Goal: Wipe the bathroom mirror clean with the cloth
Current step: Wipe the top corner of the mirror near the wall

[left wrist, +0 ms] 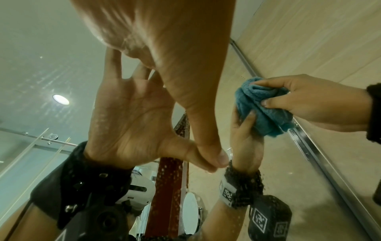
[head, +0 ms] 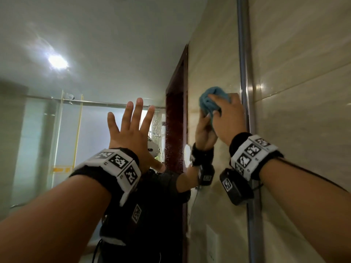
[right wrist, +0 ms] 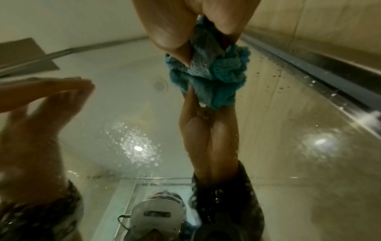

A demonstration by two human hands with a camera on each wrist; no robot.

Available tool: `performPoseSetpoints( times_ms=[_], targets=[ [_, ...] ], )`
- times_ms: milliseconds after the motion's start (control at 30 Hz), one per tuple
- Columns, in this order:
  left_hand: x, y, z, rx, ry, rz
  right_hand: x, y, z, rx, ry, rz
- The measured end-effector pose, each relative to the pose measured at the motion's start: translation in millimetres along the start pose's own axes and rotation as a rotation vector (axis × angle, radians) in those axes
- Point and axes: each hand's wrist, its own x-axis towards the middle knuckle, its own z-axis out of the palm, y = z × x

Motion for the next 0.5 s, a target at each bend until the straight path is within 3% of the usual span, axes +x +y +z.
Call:
performPoseSetpoints(
  times_ms=[100,267,333,400,433,500],
  targets=[
    [1,1,0,0.007,0.001,-0.004,6,9,-7,-0.045,-0.075,-0.096],
    [1,2,0,-0.007,0.003,0.001,29,23,-20,-0.043,0.037,0.18],
    [0,1,0,-0.011,0.005,0.001,8,7,-5,-0.097,0.02,0.138],
    [0,1,0,-0.008,0.011,-0.001,-12,-7,3,-0.155,-0.044,-0.002],
    [0,1,0,-0.007,0.015,-0.004,-11,-8,3,-0.173,-0.065,-0.084],
    [1,2,1,-0.003,0.024,-0.005,16,2,-10,-0.203,-0.048,-0.093]
  ],
)
